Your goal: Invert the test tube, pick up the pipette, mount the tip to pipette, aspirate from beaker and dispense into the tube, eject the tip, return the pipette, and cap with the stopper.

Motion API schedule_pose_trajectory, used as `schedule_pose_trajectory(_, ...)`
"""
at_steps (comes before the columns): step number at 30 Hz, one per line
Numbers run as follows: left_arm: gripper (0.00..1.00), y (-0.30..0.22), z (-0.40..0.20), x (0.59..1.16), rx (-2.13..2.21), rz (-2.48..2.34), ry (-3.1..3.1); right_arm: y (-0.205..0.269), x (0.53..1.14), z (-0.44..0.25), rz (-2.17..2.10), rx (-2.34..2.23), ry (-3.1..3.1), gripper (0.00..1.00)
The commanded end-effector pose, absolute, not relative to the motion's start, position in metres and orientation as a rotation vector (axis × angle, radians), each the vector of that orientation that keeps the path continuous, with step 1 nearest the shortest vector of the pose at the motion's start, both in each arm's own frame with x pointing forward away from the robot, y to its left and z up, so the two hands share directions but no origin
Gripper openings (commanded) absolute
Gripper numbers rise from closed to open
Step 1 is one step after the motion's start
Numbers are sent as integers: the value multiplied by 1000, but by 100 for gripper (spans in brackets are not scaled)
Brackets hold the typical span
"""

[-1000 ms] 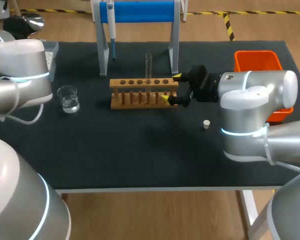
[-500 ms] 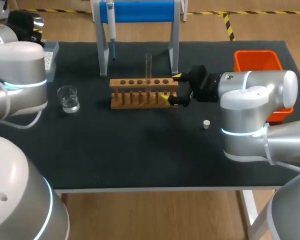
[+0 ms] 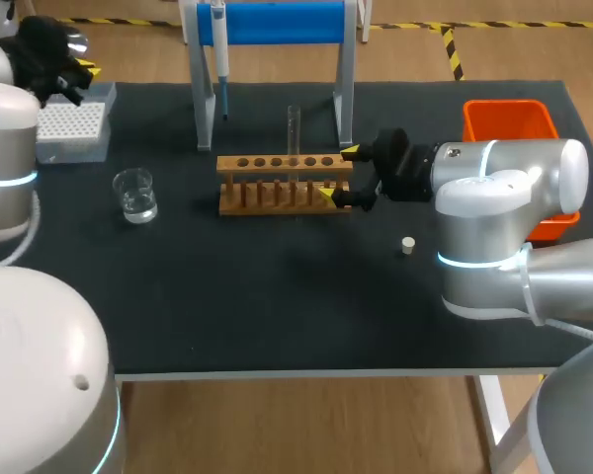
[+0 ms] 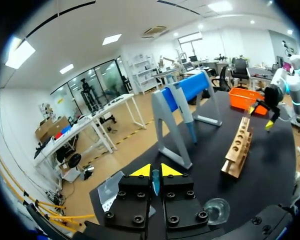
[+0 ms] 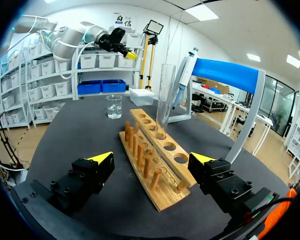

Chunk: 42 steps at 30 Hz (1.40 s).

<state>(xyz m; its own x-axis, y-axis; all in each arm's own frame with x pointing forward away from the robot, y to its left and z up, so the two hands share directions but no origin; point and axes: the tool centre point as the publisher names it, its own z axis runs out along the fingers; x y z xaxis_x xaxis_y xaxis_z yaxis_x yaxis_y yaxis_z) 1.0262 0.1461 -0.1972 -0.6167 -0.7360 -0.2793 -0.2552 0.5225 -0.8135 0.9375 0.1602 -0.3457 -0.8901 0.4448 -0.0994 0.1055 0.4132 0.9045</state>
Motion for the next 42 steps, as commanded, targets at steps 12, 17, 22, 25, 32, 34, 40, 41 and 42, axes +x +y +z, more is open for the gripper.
schedule_pose_trajectory(12,0,130,-166,993,-591,-1099,2394,160,937,-347,1471,474,2346,100)
schedule_pose_trajectory(17,0,86,-147,957,-478,-1113,2488,160,937,-347,1471,474,2346,100)
schedule_pose_trajectory(22,0,42,-138,923,-441,-1100,2557,160,937,-347,1471,474,2346,100)
schedule_pose_trajectory(25,0,17,-134,908,-413,-1109,2577,160,937,-347,1471,474,2346,100)
schedule_pose_trajectory(32,0,-35,-127,884,-343,-1122,2631,160,937,-347,1471,474,2346,100)
schedule_pose_trajectory(34,0,-54,-128,876,-328,-1133,2634,160,937,-347,1471,474,2346,100)
schedule_pose_trajectory(40,0,-100,-133,861,-275,-1141,2646,160,937,-347,1471,474,2346,100)
schedule_pose_trajectory(41,0,-105,-134,858,-255,-1144,2658,160,937,-347,1471,474,2346,100)
schedule_pose_trajectory(42,0,-110,-134,856,-248,-1154,2664,160,937,-347,1471,474,2346,100)
